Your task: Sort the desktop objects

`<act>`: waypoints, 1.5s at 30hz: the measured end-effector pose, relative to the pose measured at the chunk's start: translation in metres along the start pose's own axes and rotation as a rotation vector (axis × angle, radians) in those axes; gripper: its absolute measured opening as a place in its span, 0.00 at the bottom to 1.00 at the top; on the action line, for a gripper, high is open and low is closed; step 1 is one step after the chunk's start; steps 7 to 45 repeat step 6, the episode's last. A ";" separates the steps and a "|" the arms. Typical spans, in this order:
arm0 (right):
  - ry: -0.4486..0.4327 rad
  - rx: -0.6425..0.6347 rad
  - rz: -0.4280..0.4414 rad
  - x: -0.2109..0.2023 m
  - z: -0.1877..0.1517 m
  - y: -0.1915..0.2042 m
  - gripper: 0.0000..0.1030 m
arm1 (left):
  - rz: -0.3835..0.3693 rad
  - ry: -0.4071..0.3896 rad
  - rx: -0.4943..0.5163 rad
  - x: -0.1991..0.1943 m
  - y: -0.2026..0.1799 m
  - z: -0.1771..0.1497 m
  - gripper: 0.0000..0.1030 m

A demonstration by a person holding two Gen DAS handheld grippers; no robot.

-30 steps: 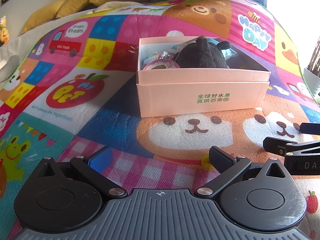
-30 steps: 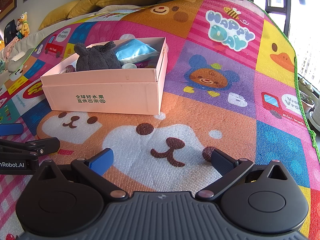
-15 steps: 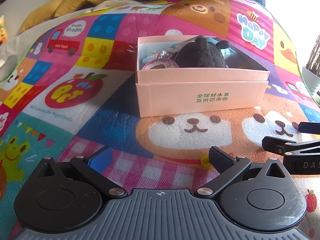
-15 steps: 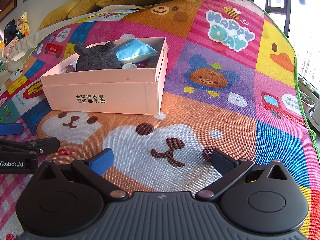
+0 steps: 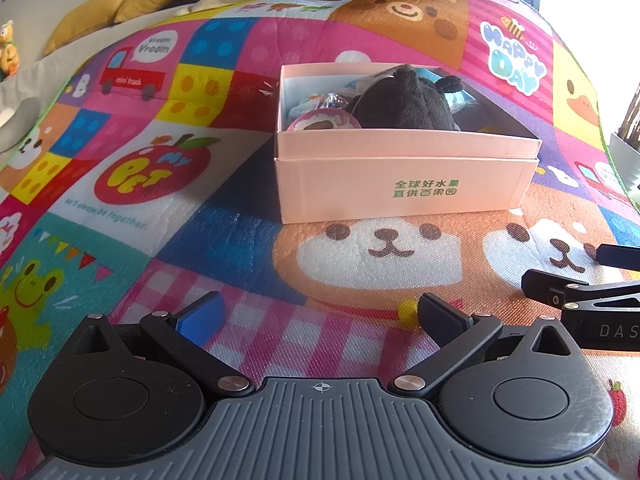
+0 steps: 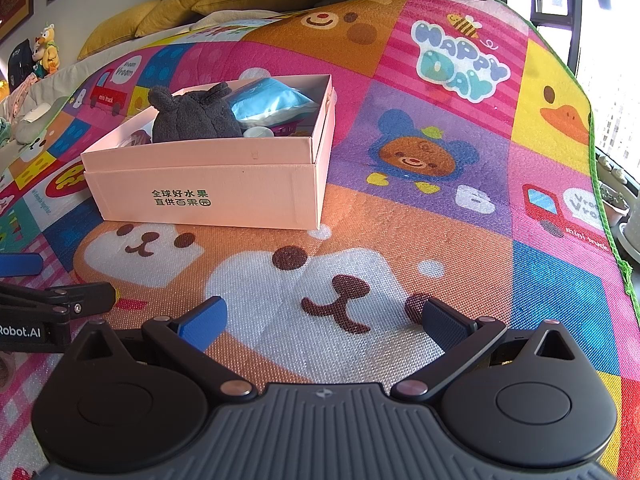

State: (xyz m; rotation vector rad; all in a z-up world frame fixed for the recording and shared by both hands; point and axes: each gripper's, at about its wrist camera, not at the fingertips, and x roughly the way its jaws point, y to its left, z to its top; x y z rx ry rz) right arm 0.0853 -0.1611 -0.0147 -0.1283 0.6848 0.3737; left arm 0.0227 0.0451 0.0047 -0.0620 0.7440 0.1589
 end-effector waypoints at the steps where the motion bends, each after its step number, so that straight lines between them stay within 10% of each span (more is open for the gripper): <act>1: 0.000 0.000 0.000 0.000 0.000 0.000 1.00 | 0.000 0.000 0.000 0.000 0.000 0.000 1.00; 45: 0.000 0.000 0.000 0.000 0.000 0.000 1.00 | 0.001 0.000 0.000 0.000 0.000 0.000 1.00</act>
